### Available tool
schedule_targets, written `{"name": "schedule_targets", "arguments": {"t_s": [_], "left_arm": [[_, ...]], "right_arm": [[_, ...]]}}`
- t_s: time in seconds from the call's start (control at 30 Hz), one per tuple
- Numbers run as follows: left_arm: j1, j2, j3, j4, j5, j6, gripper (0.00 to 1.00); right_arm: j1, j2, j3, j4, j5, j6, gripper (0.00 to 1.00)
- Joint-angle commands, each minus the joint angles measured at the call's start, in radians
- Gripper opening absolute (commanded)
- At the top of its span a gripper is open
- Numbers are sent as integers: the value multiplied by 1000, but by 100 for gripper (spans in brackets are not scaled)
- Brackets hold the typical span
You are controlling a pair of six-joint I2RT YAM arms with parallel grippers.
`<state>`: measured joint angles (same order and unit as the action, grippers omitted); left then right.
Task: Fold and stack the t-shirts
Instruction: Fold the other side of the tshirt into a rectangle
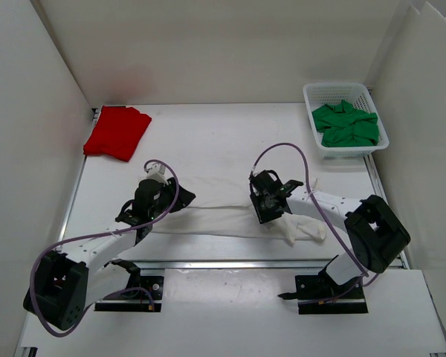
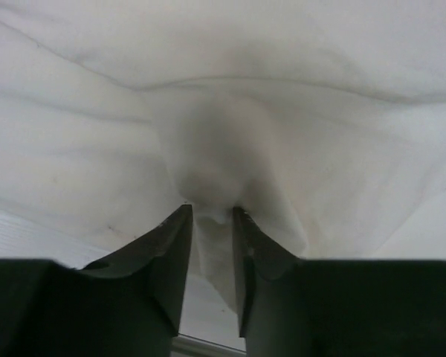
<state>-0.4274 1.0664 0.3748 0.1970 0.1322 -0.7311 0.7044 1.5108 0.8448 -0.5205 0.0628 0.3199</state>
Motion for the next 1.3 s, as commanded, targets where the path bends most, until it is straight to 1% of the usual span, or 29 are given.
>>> {"name": "schedule_targets", "arguments": {"t_s": [0.0,0.07,0.13,0.17,0.2,0.27,0.3,0.33,0.4,0.43,0.5,0.53,0.57,0.63,0.8,0.83,0.9,0.97,1.03,1.07,1.13,1.2,1.23,1.27], "left_arm": [[1,-3,-2,19,12,-4,43],[6,-11,-2,15,21,1,43],[12,-16,-5,18,24,1,43],[15,-16,-5,15,20,2,43],[18,-16,-8,15,21,5,43],[25,-17,-5,16,23,4,43],[18,-20,-4,15,23,4,43],[22,-17,-1,16,33,1,43],[24,-17,6,12,33,5,43],[26,-22,12,7,32,6,43],[26,-17,24,5,35,1,43],[29,-20,29,4,35,5,44],[27,-26,30,2,40,4,43],[18,-22,33,5,24,-1,44],[27,6,26,19,53,-13,44],[27,4,18,25,56,-19,44],[29,1,12,38,61,-22,43],[26,3,7,28,54,-22,43],[22,1,6,35,64,-22,44],[26,1,6,35,58,-24,44],[19,3,9,42,66,-25,44],[16,14,15,38,58,-24,44],[15,15,18,41,57,-22,43],[15,12,15,41,60,-22,43]], "right_arm": [[-23,8,-7,50,20,10,24],[-31,-3,-6,48,37,10,18],[-37,0,-3,42,57,1,13],[-52,-6,-7,33,45,1,6],[-65,-18,-10,30,17,-7,1],[-94,-49,-13,42,-52,-15,0],[-120,-82,-21,53,-142,-15,0],[-128,-90,-32,60,-182,-10,0],[-175,-167,-42,62,-314,-19,0],[-183,-176,-39,65,-345,-10,0],[-218,-225,-49,68,-466,-12,0],[-232,-248,-53,74,-490,-2,0],[-235,-254,-55,70,-482,-1,0],[-185,-245,-41,45,-381,-2,0],[-138,-190,-29,34,-292,16,1],[-151,-172,-36,22,-282,19,1],[-177,-144,-49,7,-206,36,0],[-192,-130,-55,-12,-97,42,1],[-204,-132,-52,-24,-66,59,8],[-201,-138,-61,-32,-11,58,9],[-209,-144,-41,-50,37,62,14],[-201,-156,-29,-79,86,61,21],[-203,-161,-29,-87,104,64,23],[-178,-181,-15,-90,118,58,23]]}}
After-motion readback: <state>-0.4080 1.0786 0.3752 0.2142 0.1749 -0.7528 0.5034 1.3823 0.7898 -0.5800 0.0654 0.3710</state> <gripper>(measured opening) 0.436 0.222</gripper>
